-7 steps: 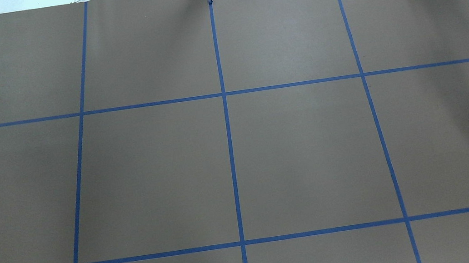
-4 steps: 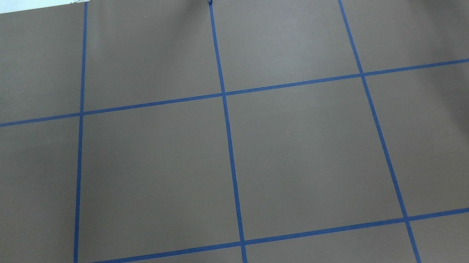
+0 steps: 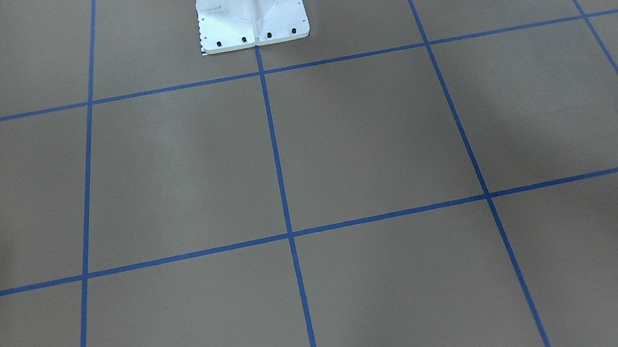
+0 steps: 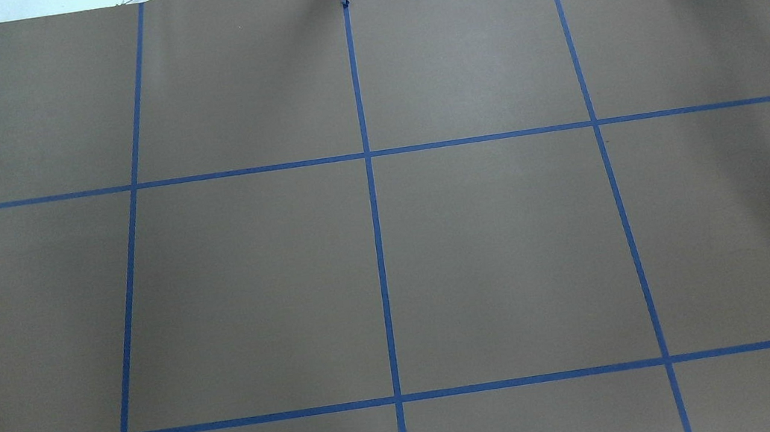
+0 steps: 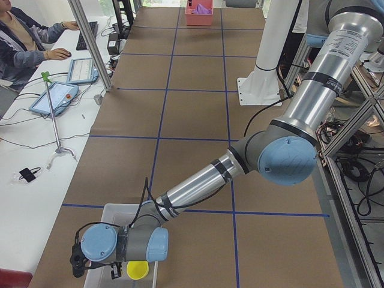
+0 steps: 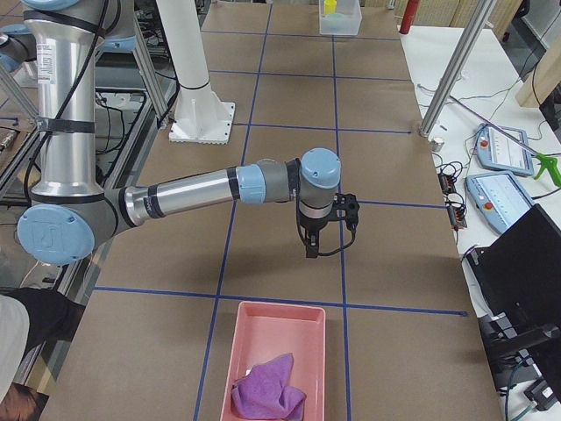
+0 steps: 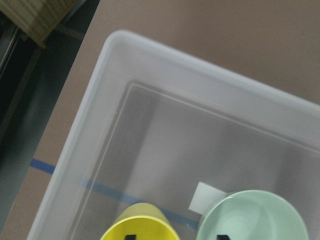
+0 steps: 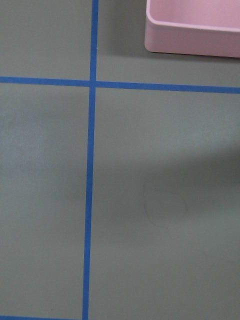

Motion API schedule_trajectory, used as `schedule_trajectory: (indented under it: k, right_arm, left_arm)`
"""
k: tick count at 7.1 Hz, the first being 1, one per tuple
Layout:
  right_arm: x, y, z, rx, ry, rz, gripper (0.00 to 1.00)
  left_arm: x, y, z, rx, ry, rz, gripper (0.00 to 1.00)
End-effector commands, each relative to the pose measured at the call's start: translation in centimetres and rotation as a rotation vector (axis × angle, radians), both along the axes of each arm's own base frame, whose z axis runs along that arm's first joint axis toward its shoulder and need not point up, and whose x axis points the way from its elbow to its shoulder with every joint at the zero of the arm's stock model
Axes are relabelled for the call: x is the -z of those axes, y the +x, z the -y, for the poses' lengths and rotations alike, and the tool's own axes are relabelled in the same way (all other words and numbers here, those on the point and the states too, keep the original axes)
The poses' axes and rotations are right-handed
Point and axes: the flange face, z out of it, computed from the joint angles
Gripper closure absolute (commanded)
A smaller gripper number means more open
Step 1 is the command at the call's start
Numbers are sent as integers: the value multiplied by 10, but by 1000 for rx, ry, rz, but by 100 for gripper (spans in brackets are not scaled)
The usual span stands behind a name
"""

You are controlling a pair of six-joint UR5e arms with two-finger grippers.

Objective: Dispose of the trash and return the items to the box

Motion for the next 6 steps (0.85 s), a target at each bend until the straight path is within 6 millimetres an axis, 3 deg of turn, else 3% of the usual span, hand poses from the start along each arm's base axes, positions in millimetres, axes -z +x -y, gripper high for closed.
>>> schedule_trajectory:
  k: [1, 2, 3, 4, 5, 6]
  right_arm:
    - [-7, 2, 3, 1, -6, -21, 0]
    - [-14, 2, 3, 5, -12, -25, 0]
    - [-19, 4, 3, 3, -22, -28, 0]
    - [-23, 5, 3, 2, -25, -48, 0]
    - [-29, 7, 3, 1, -34, -67, 0]
    - [-46, 12, 6, -4, -59, -70, 0]
  left_arm:
    - [100, 60, 18, -97, 212, 3, 23]
    - [134, 78, 9, -126, 244, 7, 2]
    - [157, 115, -13, -186, 270, 4, 2]
    - [186, 138, -45, -225, 267, -6, 2]
    - [228, 155, -74, -264, 215, -6, 2]
    - [261, 160, -97, -278, 216, -7, 2]
